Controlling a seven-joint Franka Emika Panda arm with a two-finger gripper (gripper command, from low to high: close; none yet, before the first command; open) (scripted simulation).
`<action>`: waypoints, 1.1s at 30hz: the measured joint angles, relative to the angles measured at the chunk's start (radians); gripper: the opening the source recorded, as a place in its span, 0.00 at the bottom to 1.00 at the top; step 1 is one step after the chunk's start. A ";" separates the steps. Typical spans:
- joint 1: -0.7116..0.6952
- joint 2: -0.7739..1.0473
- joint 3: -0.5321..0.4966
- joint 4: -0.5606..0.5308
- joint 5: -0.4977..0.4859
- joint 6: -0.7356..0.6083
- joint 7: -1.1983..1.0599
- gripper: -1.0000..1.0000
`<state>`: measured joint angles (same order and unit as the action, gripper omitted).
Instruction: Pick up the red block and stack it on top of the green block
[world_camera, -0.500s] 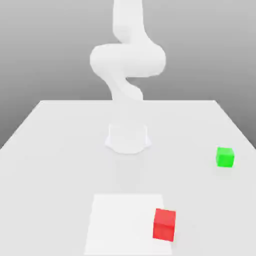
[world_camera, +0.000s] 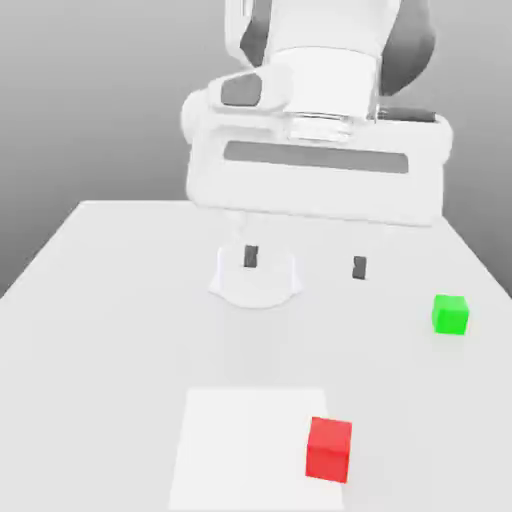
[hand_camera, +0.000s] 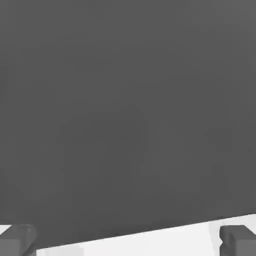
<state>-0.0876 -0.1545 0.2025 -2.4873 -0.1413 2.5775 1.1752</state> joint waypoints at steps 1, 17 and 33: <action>0.002 0.036 0.004 -0.011 -0.003 0.016 0.018 0.50; 0.094 0.484 -0.045 -0.064 -0.049 0.297 0.173 0.00; 0.333 0.151 0.192 -0.173 0.218 0.099 -0.057 0.00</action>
<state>0.2453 -0.0035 0.3945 -2.6607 0.0766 2.6763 1.1182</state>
